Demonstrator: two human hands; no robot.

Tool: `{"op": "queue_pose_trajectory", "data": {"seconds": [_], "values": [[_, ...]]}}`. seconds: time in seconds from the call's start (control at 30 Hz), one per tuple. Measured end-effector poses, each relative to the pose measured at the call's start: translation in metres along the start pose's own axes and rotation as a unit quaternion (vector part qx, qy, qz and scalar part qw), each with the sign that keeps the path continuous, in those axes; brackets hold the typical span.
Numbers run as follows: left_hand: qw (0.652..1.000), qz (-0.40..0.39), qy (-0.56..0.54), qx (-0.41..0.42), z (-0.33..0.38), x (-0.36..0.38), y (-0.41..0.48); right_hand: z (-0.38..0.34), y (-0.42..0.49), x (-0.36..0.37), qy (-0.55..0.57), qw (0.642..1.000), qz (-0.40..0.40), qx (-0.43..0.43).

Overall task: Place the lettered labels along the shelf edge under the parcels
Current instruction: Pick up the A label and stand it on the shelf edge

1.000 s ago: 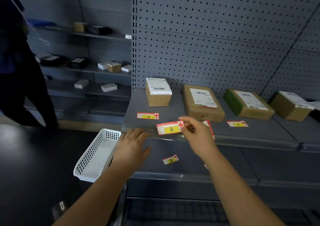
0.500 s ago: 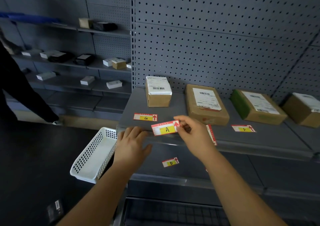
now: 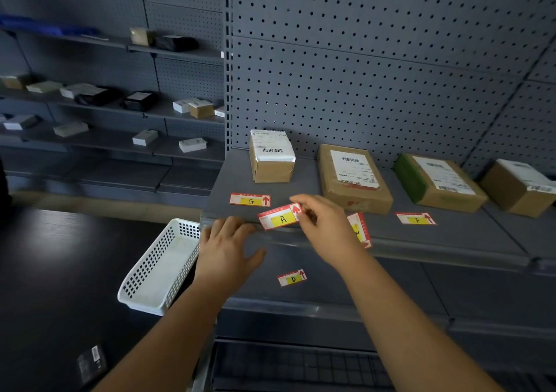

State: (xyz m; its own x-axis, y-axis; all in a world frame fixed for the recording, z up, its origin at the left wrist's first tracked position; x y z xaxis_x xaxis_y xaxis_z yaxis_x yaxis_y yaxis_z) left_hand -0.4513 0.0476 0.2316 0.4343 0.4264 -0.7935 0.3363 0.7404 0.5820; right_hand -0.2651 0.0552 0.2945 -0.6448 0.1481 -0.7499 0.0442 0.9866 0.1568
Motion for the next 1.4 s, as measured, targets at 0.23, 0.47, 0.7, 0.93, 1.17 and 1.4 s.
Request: {"op": "queue_pose_trajectory", "data": {"seconds": [0.23,0.47,0.7,0.93,1.17,1.4], "values": [[1.000,-0.007,-0.020,-0.016,-0.004,-0.008,-0.002,-0.022,0.001,0.015,-0.041,0.998,0.014,-0.039],[0.999,-0.006,-0.037,-0.013,-0.007,-0.016,-0.005,-0.029,0.002,0.034,-0.080,0.994,0.003,-0.071],[0.997,-0.030,-0.068,-0.028,-0.009,-0.022,-0.008,-0.030,0.003,0.029,-0.073,0.995,-0.033,-0.057],[0.993,-0.041,-0.095,-0.051,-0.013,-0.020,-0.006,-0.031,0.004,0.028,-0.066,0.996,-0.042,-0.047],[0.994,-0.039,-0.086,-0.048,-0.012,-0.016,0.001,-0.021,0.005,0.027,-0.037,0.999,-0.015,-0.034],[0.995,-0.043,-0.068,-0.053,-0.010,-0.015,0.002,-0.014,0.008,0.033,-0.031,0.998,-0.006,-0.059]]}}
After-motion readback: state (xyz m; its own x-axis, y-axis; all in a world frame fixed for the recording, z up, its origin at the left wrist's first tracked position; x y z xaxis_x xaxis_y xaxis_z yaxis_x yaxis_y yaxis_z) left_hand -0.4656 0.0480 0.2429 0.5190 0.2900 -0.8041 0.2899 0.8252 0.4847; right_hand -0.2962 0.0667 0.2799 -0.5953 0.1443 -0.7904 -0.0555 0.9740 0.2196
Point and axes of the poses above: each hand's wrist, its own y-axis towards the middle knuckle, its own x-axis out of the palm, z = x × y, the point moved 6 cm from there along y, towards the middle knuckle, and after that the axes turned 13 degrees about x, right-handed, at the moved point
